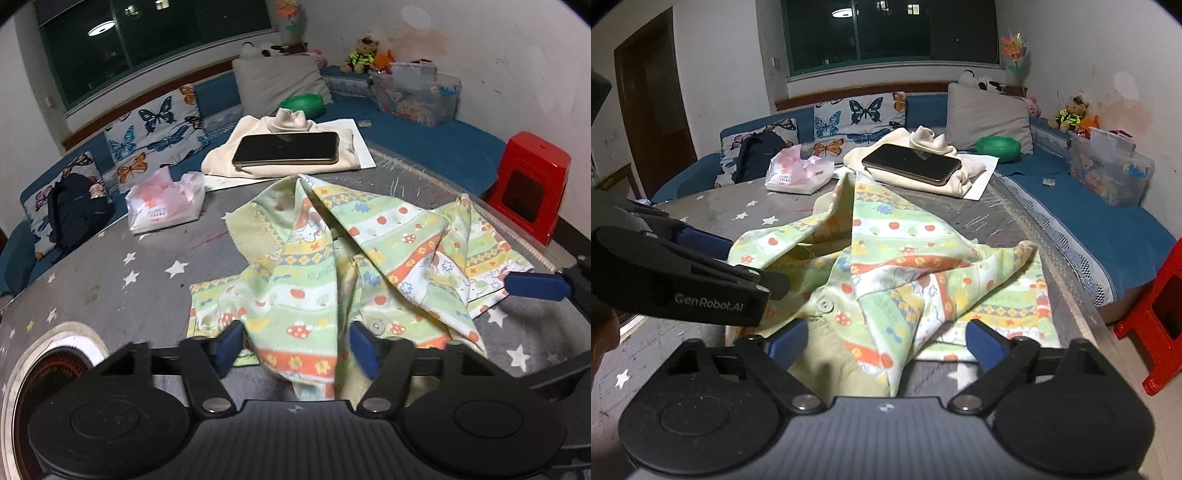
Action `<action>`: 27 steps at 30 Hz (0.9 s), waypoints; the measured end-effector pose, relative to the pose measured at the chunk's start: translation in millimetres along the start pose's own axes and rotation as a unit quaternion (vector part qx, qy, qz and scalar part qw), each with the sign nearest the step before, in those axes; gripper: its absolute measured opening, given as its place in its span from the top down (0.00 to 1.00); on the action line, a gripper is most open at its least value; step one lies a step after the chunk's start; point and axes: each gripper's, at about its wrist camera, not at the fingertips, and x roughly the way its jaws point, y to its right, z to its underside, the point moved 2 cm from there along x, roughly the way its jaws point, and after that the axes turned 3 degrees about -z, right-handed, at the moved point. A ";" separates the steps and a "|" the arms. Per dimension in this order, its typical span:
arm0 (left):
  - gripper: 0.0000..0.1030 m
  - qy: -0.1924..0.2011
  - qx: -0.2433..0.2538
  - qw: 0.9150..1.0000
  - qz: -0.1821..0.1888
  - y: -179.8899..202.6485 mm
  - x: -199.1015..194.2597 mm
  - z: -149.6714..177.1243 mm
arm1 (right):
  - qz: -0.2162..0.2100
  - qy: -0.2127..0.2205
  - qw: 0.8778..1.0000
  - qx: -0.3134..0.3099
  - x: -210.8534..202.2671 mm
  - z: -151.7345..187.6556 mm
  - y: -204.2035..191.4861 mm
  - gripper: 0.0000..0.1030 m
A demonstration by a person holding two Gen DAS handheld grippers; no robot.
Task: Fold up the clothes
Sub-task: 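Grasp the shirt edge with the left gripper while the right gripper grasps another edge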
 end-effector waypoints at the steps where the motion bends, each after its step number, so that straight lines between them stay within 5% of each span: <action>1: 0.53 0.000 0.000 1.000 0.001 -2.0 1.7 -0.1 | 0.001 -0.002 1.000 0.000 3.3 -1.3 0.5 0.17; 8: 0.83 0.000 -0.007 1.000 0.003 -19.4 1.4 2.4 | 0.002 -0.011 1.000 0.006 14.6 -4.3 6.4 0.47; 17: 0.90 0.007 -0.013 1.000 0.007 -27.6 -14.5 13.6 | 0.015 -0.002 1.000 -0.005 0.4 -4.1 12.3 0.89; 27: 0.91 0.009 -0.010 1.000 0.025 -38.3 -50.7 47.1 | 0.013 0.010 1.000 -0.021 -42.8 9.6 13.9 0.98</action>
